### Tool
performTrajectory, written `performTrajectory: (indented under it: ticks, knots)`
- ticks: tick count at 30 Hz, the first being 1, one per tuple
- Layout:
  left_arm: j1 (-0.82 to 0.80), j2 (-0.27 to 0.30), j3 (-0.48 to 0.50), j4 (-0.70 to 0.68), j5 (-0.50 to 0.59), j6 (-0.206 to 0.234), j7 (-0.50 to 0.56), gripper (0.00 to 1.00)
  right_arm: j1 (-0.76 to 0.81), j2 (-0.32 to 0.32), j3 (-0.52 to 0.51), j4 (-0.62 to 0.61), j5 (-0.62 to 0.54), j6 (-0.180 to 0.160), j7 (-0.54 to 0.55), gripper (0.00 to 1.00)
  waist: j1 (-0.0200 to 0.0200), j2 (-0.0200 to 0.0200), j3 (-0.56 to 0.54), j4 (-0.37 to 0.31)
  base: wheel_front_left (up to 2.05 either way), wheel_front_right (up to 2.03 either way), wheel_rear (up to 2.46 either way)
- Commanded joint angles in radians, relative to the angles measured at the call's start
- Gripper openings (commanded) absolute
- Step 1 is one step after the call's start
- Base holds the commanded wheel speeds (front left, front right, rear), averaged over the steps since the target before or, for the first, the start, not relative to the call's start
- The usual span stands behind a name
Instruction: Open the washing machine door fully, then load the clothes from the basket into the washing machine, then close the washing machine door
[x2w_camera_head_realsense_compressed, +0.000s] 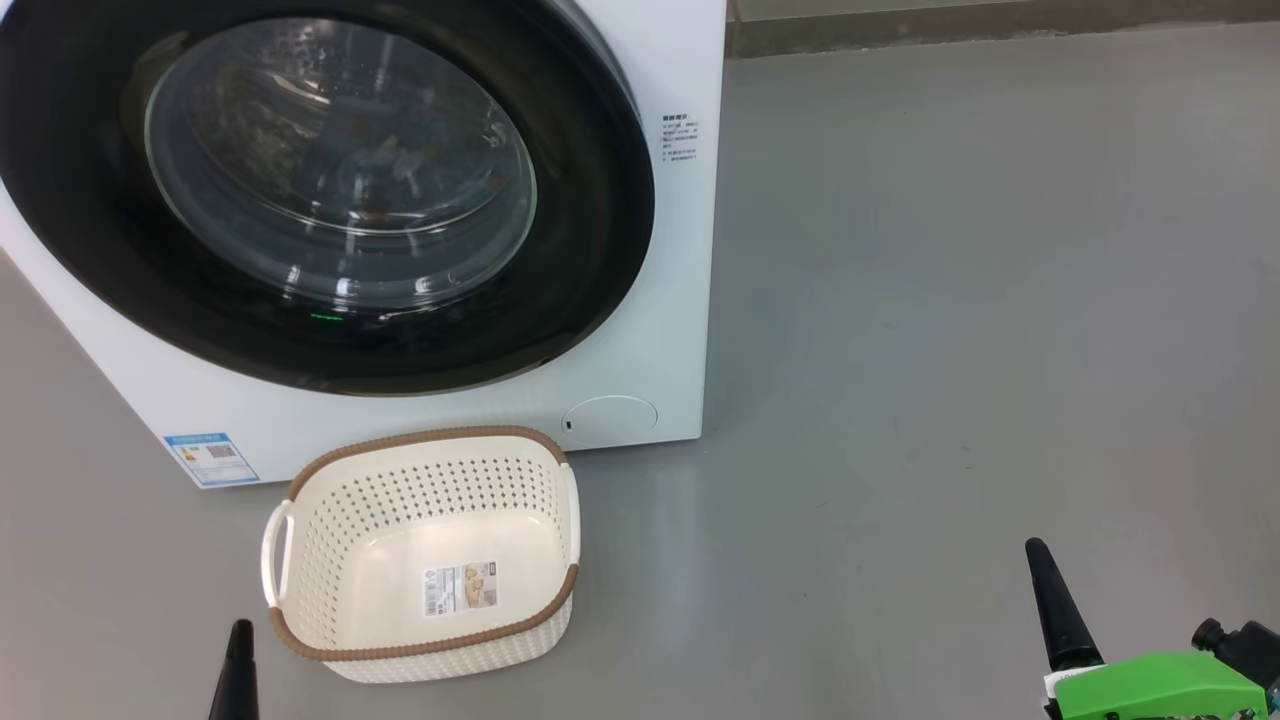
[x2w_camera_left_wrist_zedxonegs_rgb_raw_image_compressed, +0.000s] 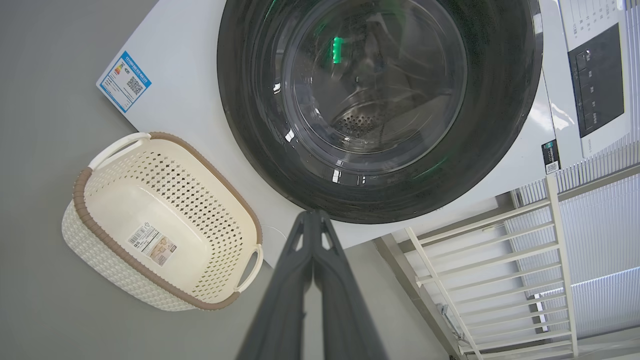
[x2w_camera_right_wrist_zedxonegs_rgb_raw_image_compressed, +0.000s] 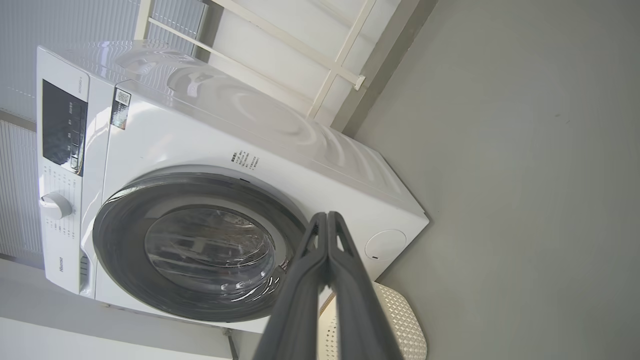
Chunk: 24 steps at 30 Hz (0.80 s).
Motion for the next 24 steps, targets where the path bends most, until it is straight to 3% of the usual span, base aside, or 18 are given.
performTrajectory:
  ticks: [1, 24]
  knots:
    - [-0.053, 0.020, 0.025, -0.015, -0.030, -0.002, 0.007, 0.00, -0.046, -0.012, 0.012, -0.022, 0.037, -0.001, 0.008, 0.00, -0.0001, -0.0001, 0.000, 0.000, 0.00, 0.00, 0.00]
    - [-0.107, 0.021, 0.033, 0.014, -0.277, -0.003, 0.071, 0.00, -0.066, -0.012, -0.007, -0.012, 0.276, -0.001, 0.074, 0.00, -0.0001, -0.0001, 0.002, -0.005, 0.00, 0.00, 0.00]
